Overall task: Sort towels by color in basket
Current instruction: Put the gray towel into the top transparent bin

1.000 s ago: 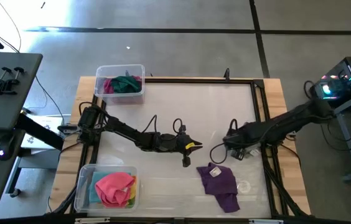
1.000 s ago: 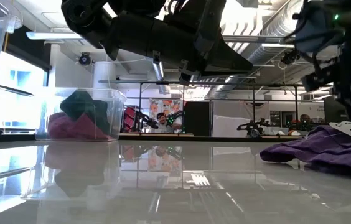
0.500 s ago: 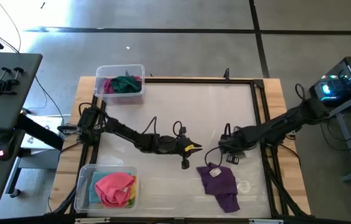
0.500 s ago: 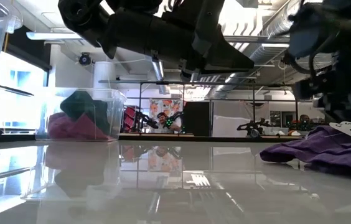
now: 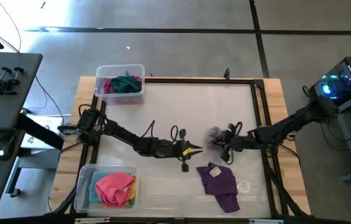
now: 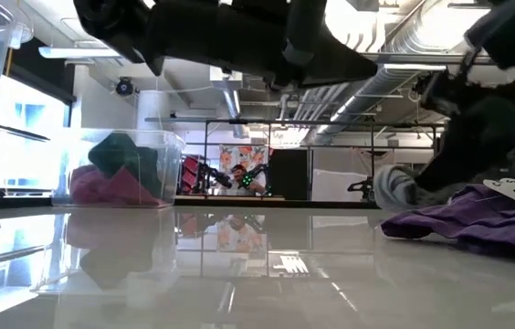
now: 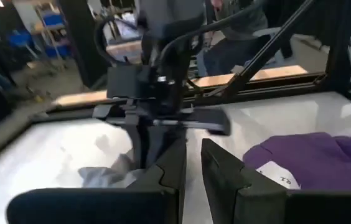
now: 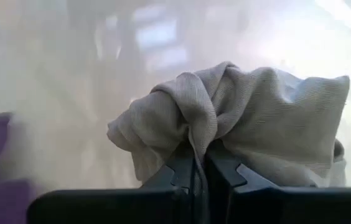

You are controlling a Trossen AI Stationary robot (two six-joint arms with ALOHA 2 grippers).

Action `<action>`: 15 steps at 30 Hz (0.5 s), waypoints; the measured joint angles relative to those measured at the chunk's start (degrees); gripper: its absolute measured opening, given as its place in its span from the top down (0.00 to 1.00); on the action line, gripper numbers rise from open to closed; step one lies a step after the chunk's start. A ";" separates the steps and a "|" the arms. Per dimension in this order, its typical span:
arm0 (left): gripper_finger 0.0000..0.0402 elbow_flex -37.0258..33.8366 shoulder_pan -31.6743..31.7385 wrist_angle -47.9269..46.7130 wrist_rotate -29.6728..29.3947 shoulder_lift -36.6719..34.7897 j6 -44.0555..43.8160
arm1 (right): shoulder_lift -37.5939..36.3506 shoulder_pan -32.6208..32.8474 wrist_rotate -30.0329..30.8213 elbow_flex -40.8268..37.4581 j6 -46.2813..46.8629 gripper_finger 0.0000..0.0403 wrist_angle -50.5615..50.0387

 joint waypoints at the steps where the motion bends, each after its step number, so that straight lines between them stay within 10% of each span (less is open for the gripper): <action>1: 0.91 0.00 -0.43 0.44 -1.28 -0.10 1.40 | 0.29 -0.46 1.80 -2.34 -0.92 0.98 6.24; 7: 0.91 0.00 -1.80 6.14 -7.33 -1.57 8.97 | 1.31 -4.07 2.43 -11.29 -2.28 0.98 31.62; 15: 0.91 0.00 -0.61 13.53 -15.18 -1.88 5.97 | 1.23 -4.35 1.43 -10.21 -7.69 0.97 35.68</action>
